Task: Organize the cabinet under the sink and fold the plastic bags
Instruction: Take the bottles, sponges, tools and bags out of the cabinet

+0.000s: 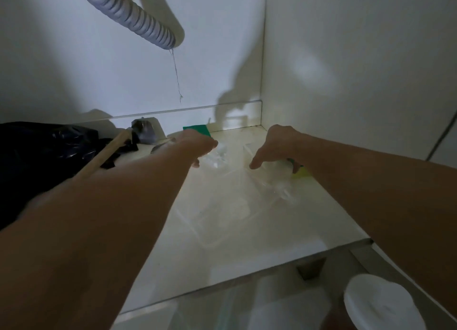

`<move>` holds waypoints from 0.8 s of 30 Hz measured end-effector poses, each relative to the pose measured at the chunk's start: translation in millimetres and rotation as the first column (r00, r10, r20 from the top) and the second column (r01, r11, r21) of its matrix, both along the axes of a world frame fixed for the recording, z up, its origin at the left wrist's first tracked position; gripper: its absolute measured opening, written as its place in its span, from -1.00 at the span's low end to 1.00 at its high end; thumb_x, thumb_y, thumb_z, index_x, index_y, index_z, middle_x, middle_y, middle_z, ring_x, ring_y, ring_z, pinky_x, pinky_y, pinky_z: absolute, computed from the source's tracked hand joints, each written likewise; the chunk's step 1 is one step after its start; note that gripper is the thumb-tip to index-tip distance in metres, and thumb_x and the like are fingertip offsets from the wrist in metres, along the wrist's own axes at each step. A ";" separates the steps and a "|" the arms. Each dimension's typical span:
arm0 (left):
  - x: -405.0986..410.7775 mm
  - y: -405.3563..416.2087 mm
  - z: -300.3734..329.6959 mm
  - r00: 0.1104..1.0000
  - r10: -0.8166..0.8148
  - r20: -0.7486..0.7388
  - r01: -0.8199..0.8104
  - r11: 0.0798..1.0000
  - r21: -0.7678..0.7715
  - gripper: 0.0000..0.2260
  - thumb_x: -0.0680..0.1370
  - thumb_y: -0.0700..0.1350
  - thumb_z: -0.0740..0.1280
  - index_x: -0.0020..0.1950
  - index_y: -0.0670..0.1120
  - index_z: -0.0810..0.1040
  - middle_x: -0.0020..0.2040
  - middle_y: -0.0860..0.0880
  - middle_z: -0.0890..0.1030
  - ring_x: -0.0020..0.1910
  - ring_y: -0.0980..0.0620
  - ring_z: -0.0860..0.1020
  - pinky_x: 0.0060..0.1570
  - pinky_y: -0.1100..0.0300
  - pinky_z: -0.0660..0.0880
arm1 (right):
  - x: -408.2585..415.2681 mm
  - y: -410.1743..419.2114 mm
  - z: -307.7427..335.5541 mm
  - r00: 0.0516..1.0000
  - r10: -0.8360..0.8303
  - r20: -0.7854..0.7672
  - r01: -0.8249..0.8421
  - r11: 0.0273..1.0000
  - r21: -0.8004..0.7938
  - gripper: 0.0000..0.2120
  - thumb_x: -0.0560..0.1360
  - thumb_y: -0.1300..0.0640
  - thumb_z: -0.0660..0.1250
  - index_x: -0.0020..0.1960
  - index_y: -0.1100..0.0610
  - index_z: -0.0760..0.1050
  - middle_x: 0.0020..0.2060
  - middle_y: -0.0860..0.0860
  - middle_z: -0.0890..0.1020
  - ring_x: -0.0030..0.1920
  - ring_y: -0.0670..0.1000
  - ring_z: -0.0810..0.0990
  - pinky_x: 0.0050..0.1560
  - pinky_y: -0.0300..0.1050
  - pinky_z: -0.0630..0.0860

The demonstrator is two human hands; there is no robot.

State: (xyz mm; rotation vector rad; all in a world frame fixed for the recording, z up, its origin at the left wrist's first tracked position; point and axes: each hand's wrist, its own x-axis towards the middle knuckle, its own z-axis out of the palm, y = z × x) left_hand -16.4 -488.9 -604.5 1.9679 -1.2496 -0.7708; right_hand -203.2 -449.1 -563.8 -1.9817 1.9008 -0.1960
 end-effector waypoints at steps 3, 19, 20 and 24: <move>-7.9 -12.3 -4.8 0.975 0.027 -0.222 -0.021 0.999 0.033 -0.66 0.50 -0.02 0.44 0.06 -0.14 0.35 -0.04 -0.12 0.42 -0.03 -0.16 0.49 -0.01 -0.05 0.60 | 1.9 -3.6 -3.9 0.999 0.026 -0.034 -0.026 1.000 -0.012 -0.48 0.29 -0.06 0.60 0.02 0.15 0.40 -0.24 0.02 0.44 -0.12 0.08 0.55 -0.44 -0.12 0.42; -29.6 -23.3 -2.8 0.935 0.124 -0.333 -0.063 0.980 0.188 -0.54 0.53 -0.32 0.30 0.41 -0.22 0.29 0.41 -0.20 0.31 0.22 -0.39 0.42 -0.04 -0.22 0.58 | -9.7 -2.2 -4.5 0.997 -0.032 0.072 0.029 0.999 0.040 -0.60 0.22 0.08 0.63 -0.16 0.18 0.46 -0.17 0.09 0.53 -0.22 0.10 0.58 -0.25 0.09 0.65; -30.2 -20.0 -2.4 0.920 0.124 -0.372 -0.067 0.984 0.162 -0.51 0.51 -0.33 0.31 0.43 -0.19 0.30 0.44 -0.17 0.31 0.29 -0.36 0.40 -0.06 -0.24 0.58 | -11.3 -0.8 -2.7 0.994 -0.049 0.100 0.045 0.998 0.046 -0.59 0.21 0.09 0.63 -0.16 0.18 0.45 -0.14 0.11 0.53 -0.18 0.15 0.60 -0.20 0.18 0.66; -26.9 -7.1 3.7 0.895 0.130 -0.426 -0.124 0.991 0.042 -0.48 0.28 -0.31 0.39 0.25 -0.13 0.50 0.22 -0.16 0.52 0.14 -0.24 0.52 -0.45 -0.10 0.54 | -18.6 8.3 14.9 0.991 -0.066 0.115 0.062 0.998 0.031 -0.56 0.17 0.07 0.65 -0.15 0.19 0.46 -0.12 0.17 0.60 -0.14 0.23 0.65 -0.17 0.24 0.65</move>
